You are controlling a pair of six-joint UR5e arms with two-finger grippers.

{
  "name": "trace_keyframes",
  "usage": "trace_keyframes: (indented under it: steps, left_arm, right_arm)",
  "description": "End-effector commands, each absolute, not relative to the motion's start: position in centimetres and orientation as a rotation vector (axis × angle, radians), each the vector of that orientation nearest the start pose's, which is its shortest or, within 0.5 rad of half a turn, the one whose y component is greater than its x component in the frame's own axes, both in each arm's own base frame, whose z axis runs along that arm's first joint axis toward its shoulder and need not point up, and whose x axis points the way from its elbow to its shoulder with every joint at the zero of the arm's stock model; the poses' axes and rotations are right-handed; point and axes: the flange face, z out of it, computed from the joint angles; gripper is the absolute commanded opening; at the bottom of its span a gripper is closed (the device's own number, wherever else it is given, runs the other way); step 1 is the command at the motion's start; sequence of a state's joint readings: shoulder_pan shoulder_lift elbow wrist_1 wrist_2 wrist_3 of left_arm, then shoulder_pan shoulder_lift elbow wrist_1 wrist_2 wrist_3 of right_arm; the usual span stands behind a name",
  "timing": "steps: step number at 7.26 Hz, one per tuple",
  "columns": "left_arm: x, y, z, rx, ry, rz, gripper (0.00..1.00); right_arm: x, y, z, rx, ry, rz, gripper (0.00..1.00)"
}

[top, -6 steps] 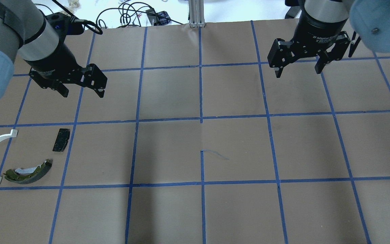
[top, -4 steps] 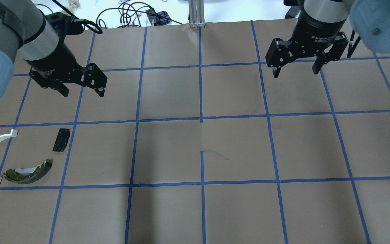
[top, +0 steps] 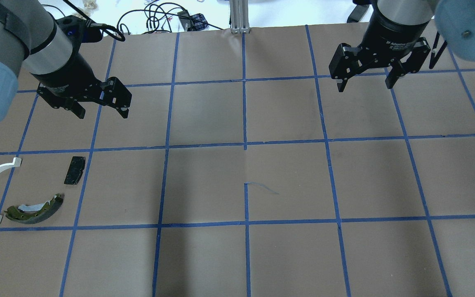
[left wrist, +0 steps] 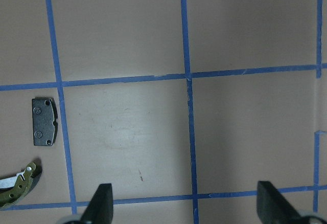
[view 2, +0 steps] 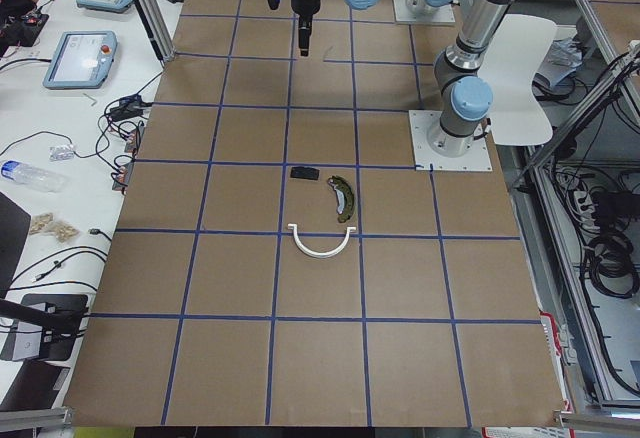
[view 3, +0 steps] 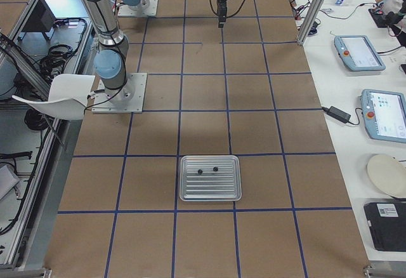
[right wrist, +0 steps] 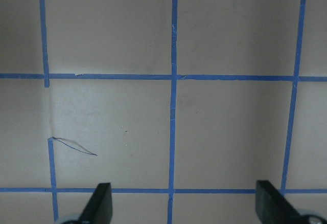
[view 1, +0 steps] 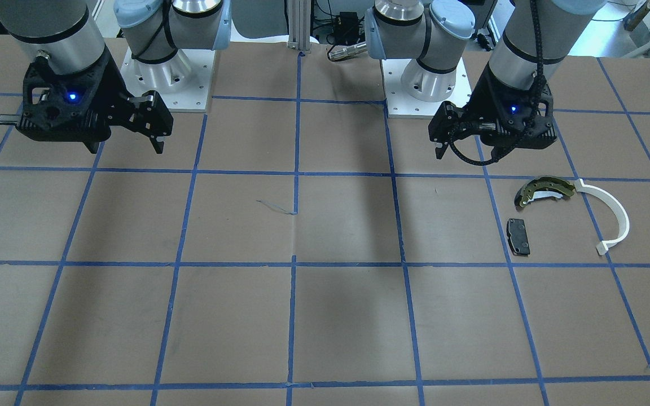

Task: Place bearing gear from tray to pile

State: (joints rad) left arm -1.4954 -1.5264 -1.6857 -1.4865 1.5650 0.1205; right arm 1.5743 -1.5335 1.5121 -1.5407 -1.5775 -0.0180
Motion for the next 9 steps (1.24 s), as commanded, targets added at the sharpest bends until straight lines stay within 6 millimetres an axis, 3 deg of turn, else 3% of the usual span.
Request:
trace_keyframes:
  steps: [1,3,4,5,6,7,8,9]
  left_arm:
    - [-9.7,-48.2,46.0,0.089,3.136,-0.019,1.0]
    - [-9.7,-48.1,46.0,0.089,3.136,-0.016,1.0]
    - [-9.7,-48.1,46.0,0.091,3.134,-0.018,1.0]
    - [-9.7,-48.1,46.0,0.091,3.134,-0.018,1.0]
    - [-9.7,-48.1,46.1,0.089,3.136,-0.023,1.0]
    - [-9.7,-48.1,46.1,0.091,3.133,-0.021,1.0]
    - [-9.7,-48.2,46.3,0.091,3.133,-0.035,1.0]
    - [-9.6,-48.3,46.4,0.089,3.132,-0.052,1.0]
  right_arm:
    - [11.5,-51.3,49.4,0.007,3.158,0.01,1.0]
    - [4.9,-52.3,49.7,0.207,3.142,0.004,1.0]
    - [3.2,-52.9,49.5,0.263,3.14,0.002,1.0]
    - [2.5,-53.7,47.7,0.256,3.155,0.063,1.0]
    - [2.6,-53.2,50.1,0.315,3.174,-0.014,1.0]
    - [1.9,-52.9,49.5,0.42,3.174,0.027,1.0]
    - [-0.6,-53.1,49.0,0.453,3.165,0.042,1.0]
    - [-5.0,-53.8,47.6,0.413,3.164,0.096,1.0]
